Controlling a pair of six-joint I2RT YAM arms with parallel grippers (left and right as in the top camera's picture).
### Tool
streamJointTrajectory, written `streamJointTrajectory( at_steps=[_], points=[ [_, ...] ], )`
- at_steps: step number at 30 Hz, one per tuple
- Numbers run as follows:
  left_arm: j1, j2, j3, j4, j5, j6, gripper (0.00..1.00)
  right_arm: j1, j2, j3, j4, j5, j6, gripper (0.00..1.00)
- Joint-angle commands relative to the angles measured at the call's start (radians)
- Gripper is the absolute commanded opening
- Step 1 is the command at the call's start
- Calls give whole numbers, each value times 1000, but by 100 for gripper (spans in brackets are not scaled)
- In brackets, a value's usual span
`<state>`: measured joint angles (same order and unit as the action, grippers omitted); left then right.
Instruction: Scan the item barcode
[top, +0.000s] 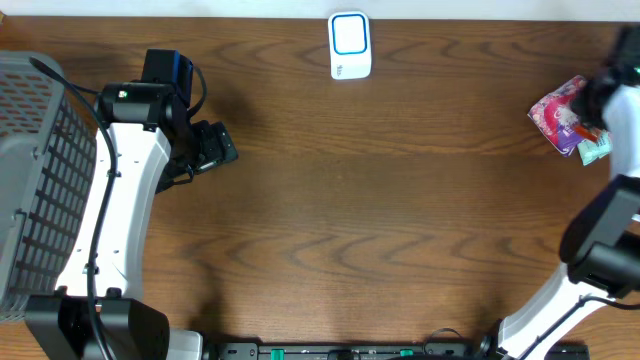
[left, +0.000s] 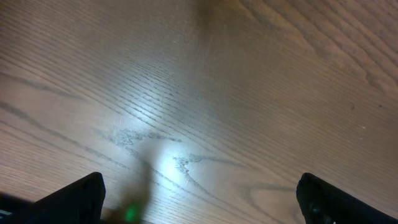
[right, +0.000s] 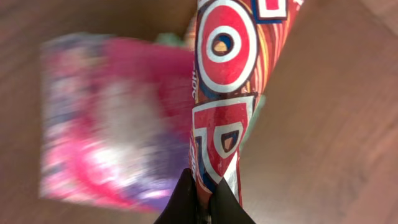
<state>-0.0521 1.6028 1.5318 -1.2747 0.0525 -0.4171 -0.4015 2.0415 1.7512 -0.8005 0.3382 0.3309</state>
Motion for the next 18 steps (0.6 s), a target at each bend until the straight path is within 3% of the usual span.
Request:
streamJointTrajectory(
  at_steps=[1, 9, 10, 12, 15, 16, 18],
  points=[
    [2, 5, -1, -1, -12, 13, 98, -61, -11, 0, -14, -68, -18, 1],
    [2, 5, -1, -1, -12, 13, 98, -117, -10, -48, -3, -86, -14, 2],
    [2, 5, -1, -1, -12, 13, 98, -116, -10, -56, -3, -86, -14, 8],
    [2, 5, -1, -1, -12, 13, 98, -115, -10, -65, -3, -86, -13, 46],
    [2, 5, -1, -1, -12, 13, 98, -115, -11, -65, -12, -86, -14, 92],
    [2, 5, -1, -1, -12, 13, 98, -116, -14, -65, -19, -86, -14, 99],
    [2, 5, -1, -1, -12, 13, 98, -116, -20, -65, -41, -87, -9, 99]
  ],
)
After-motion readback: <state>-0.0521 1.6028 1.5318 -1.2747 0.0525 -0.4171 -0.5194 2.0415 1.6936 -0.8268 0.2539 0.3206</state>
